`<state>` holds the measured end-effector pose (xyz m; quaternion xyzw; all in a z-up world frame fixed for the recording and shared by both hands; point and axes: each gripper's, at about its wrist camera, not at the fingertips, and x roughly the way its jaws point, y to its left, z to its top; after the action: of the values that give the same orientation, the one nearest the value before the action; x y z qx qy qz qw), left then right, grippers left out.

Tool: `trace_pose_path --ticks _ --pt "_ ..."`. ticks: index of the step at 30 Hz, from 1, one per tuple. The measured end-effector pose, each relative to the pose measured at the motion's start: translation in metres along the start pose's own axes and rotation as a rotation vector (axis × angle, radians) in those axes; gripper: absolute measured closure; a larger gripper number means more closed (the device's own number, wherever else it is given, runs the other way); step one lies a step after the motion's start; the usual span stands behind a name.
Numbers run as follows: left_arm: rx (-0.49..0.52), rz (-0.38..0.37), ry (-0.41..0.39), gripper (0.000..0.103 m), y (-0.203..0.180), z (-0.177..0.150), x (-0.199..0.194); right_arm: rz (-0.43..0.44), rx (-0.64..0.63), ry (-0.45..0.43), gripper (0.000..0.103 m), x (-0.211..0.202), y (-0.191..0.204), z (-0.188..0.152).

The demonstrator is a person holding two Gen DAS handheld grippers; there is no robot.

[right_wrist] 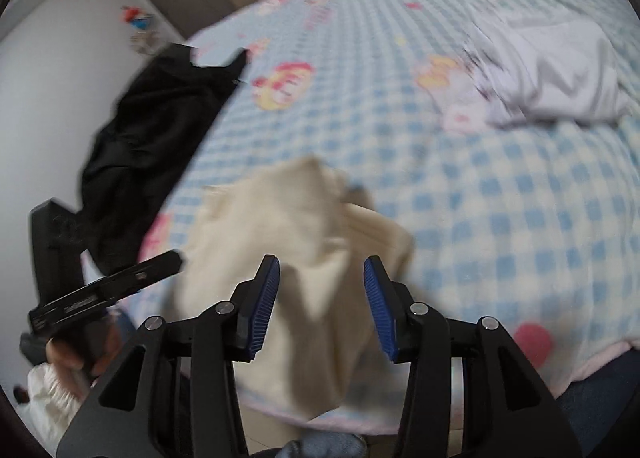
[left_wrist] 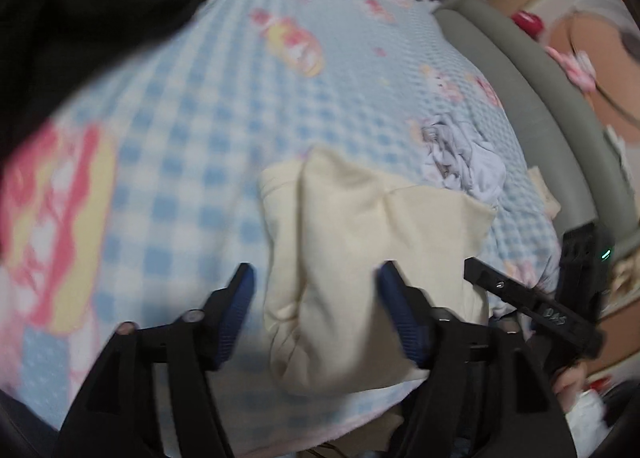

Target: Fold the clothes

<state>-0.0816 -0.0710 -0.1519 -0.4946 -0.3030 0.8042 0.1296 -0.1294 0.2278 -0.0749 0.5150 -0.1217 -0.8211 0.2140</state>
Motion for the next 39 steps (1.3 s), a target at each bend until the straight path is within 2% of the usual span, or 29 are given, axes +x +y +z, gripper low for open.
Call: trace_pose_path --ticks 3,4,6,8,10,11,12,13,14,15,17,22,24,27,31,33,37,39 --pt "-0.073 -0.127 0.055 0.025 0.017 -0.003 0.011 0.052 0.13 0.042 0.047 0.017 -0.033 -0.011" --pt "-0.084 -0.171 0.073 0.025 0.02 -0.003 0.014 0.093 0.183 0.055 0.047 0.019 -0.043 -0.015" --pt "-0.101 -0.24 0.112 0.023 0.021 -0.005 0.021 0.163 0.211 0.081 0.044 0.019 -0.05 -0.019" --pt "-0.101 -0.26 0.129 0.019 0.022 -0.005 0.028 0.23 0.227 0.107 0.043 0.018 -0.055 -0.022" --pt "-0.11 -0.256 0.147 0.014 0.021 -0.002 0.038 0.285 0.241 0.114 0.036 0.028 -0.057 -0.023" --pt "-0.116 -0.25 0.156 0.014 0.02 0.0 0.044 0.311 0.248 0.116 0.028 0.034 -0.057 -0.023" --pt "-0.122 -0.244 0.165 0.016 0.019 0.002 0.049 0.337 0.254 0.118 0.028 0.04 -0.058 -0.024" --pt "-0.117 -0.236 0.168 0.021 0.015 0.005 0.049 0.334 0.243 0.11 0.031 0.037 -0.053 -0.021" --pt "-0.1 -0.225 0.168 0.025 0.009 0.007 0.045 0.322 0.226 0.098 0.042 0.032 -0.048 -0.018" --pt "-0.082 -0.218 0.164 0.031 0.003 0.009 0.039 0.309 0.21 0.086 0.046 0.026 -0.043 -0.015" --pt "-0.042 -0.217 0.146 0.034 -0.012 0.01 0.022 0.285 0.177 0.063 0.049 0.015 -0.032 -0.008" --pt "0.028 -0.233 0.111 0.034 -0.056 0.019 -0.011 0.251 0.129 -0.024 0.051 -0.039 -0.012 -0.001" --pt "0.081 -0.231 0.103 0.034 -0.083 0.024 -0.019 0.247 0.128 -0.062 0.051 -0.064 -0.015 0.003" --pt "0.149 -0.268 0.093 0.035 -0.122 0.034 -0.017 0.261 0.121 -0.152 0.051 -0.097 -0.031 0.011" --pt "0.195 -0.306 0.136 0.035 -0.17 0.062 0.037 0.252 0.141 -0.202 0.052 -0.115 -0.08 0.04" --pt "0.177 -0.35 0.164 0.036 -0.192 0.085 0.069 0.177 0.099 -0.239 0.052 -0.129 -0.098 0.073" --pt "0.205 -0.367 0.115 0.036 -0.249 0.142 0.114 0.095 0.078 -0.324 0.052 -0.148 -0.136 0.145" --pt "0.212 -0.343 0.098 0.037 -0.268 0.165 0.145 0.07 0.105 -0.322 0.052 -0.14 -0.162 0.176"
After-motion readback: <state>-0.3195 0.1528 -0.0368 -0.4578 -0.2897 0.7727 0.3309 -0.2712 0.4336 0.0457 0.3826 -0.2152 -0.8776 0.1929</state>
